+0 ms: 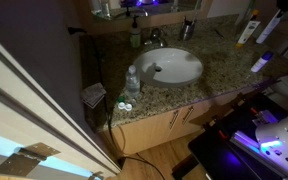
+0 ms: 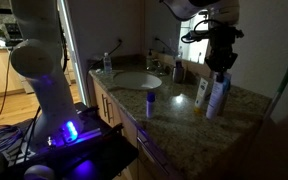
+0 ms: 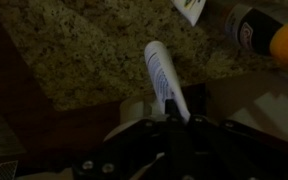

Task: Move the squeeze bottle to the right of the table

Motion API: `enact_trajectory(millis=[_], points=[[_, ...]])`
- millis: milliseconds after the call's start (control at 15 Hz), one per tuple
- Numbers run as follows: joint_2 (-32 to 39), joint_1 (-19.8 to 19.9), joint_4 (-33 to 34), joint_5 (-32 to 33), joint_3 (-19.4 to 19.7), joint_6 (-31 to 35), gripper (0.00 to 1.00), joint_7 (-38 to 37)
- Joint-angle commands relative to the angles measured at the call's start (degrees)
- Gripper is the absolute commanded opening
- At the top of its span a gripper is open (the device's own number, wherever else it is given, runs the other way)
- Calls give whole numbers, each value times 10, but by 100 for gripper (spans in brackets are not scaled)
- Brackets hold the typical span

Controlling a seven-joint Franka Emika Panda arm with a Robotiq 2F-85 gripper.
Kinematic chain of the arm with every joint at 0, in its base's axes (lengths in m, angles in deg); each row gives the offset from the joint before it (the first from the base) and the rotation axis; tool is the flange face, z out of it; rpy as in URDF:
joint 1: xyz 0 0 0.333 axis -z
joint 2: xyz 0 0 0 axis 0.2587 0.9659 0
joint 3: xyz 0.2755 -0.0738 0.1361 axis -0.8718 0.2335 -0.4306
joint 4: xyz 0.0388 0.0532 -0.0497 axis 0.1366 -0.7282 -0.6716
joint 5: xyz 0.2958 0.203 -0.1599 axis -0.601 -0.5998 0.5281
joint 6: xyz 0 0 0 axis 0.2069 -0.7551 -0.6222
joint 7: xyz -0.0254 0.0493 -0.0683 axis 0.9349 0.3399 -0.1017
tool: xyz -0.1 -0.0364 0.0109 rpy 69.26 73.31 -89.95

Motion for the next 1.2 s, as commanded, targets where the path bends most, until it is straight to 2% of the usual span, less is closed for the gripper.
enact_trajectory(millis=[0, 533, 600, 667, 800, 1133], points=[[25, -7, -6, -26, 1, 41, 1, -7], [45, -16, -22, -24, 9, 96, 1, -19], [38, -15, -23, -31, 9, 90, 29, -16], [32, -13, -23, -36, 8, 87, 30, -11], [13, -13, -25, -42, 9, 86, 42, -7], [-44, -10, -21, -40, 11, 73, 77, 2]])
